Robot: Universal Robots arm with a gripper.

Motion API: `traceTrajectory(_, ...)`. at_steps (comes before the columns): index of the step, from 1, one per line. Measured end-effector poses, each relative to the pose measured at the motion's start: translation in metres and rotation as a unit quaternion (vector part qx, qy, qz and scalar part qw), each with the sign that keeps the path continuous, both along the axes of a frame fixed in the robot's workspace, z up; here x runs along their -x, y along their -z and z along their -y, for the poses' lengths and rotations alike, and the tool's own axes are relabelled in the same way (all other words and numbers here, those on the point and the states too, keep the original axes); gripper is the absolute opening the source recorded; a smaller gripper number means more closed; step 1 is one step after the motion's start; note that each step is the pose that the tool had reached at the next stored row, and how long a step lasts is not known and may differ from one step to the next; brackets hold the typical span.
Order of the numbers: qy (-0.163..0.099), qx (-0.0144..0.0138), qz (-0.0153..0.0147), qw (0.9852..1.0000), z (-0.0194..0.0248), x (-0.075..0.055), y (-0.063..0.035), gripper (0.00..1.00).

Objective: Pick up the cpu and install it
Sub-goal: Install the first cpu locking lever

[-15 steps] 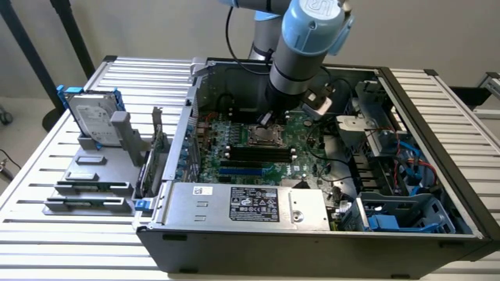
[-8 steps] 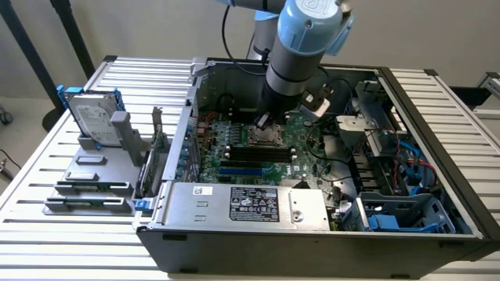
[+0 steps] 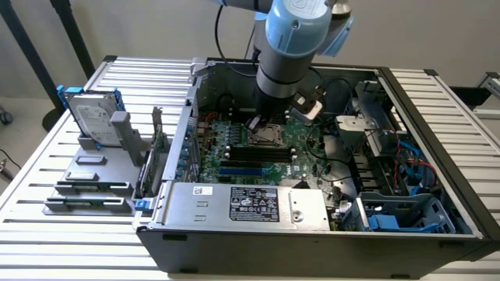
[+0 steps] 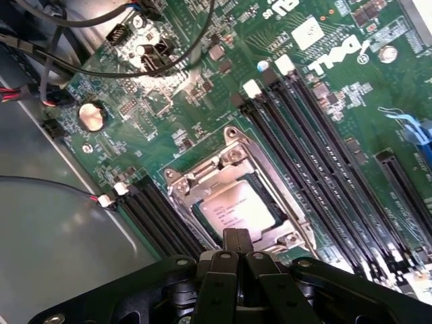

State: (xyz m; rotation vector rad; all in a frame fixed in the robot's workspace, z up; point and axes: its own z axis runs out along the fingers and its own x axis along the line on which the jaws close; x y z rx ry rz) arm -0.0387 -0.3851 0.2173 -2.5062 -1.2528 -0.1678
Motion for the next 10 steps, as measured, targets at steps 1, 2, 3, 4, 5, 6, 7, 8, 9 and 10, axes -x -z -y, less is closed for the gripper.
traceTrajectory(1, 0.000, 0.0000, 0.0000, 1.0000, 0.0015, 0.002, -0.0006, 0.11)
traceTrajectory(2, 0.000, 0.0000, 0.0000, 1.0000, 0.0031, 0.003, -0.0014, 0.11)
traceTrajectory(3, 0.000, 0.0000, 0.0000, 1.0000, 0.0046, 0.004, -0.0021, 0.11)
traceTrajectory(4, 0.000, 0.0000, 0.0000, 1.0000, 0.0062, 0.005, -0.0031, 0.11)
traceTrajectory(5, 0.000, 0.0000, 0.0000, 1.0000, 0.0080, 0.006, -0.0043, 0.11)
traceTrajectory(6, 0.000, -0.0001, 0.0000, 1.0000, 0.0097, 0.006, -0.0056, 0.11)
traceTrajectory(7, 0.000, -0.0001, 0.0000, 1.0000, 0.0115, 0.007, -0.0069, 0.11)
traceTrajectory(8, 0.000, 0.0000, 0.0000, 1.0000, 0.0132, 0.008, -0.0083, 0.11)
traceTrajectory(9, 0.000, -0.0001, 0.0000, 1.0000, 0.0150, 0.008, -0.0097, 0.11)
traceTrajectory(10, 0.000, 0.0000, 0.0000, 1.0000, 0.0168, 0.009, -0.0111, 0.11)
